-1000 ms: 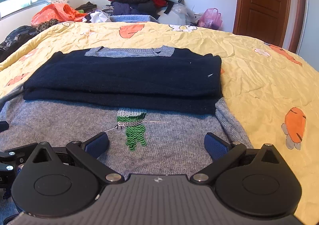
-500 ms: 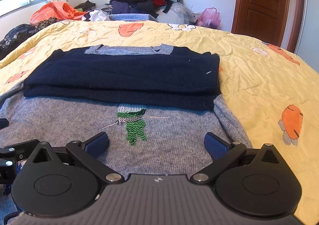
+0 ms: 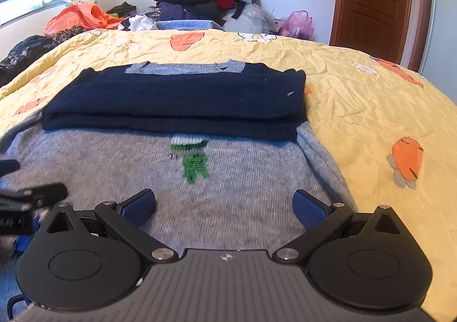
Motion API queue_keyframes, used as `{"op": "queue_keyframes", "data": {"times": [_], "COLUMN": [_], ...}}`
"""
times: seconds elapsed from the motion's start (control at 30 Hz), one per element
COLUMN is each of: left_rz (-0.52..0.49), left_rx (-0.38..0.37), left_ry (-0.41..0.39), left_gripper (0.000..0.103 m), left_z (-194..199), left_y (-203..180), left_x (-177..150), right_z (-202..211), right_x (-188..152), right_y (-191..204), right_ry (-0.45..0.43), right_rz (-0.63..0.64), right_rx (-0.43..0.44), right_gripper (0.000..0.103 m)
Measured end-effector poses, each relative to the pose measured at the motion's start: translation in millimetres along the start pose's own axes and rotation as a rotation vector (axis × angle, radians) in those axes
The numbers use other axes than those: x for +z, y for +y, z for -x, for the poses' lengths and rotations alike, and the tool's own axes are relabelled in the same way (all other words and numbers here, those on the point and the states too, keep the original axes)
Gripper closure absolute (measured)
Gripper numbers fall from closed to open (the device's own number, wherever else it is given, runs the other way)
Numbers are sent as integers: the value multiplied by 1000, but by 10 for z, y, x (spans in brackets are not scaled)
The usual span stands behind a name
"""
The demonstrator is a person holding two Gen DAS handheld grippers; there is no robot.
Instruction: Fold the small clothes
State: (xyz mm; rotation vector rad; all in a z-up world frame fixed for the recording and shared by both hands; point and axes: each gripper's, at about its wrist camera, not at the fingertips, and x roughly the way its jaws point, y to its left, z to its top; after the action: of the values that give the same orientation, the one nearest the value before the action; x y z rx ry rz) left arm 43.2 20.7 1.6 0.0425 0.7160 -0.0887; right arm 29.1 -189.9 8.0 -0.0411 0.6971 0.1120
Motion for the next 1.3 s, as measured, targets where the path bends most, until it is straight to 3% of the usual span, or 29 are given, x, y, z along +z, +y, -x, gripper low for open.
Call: {"op": "queue_keyframes", "data": {"times": [0.13, 0.27, 1.3], "left_rz": [2, 4, 5], "left_rx": [11, 12, 1], "left_ry": [-3, -3, 1], "left_gripper": [0, 0, 0], "left_z": [13, 3, -36], "left_y": [-12, -15, -22], "left_x": [-10, -1, 28], "right_z": [226, 336, 283], "right_x": [-175, -257, -226], "right_y": [25, -76, -31], "right_ry": [-5, -10, -5], "right_rz": [51, 12, 34], "right_rx": [11, 52, 46], "right_gripper": [0, 0, 0]}}
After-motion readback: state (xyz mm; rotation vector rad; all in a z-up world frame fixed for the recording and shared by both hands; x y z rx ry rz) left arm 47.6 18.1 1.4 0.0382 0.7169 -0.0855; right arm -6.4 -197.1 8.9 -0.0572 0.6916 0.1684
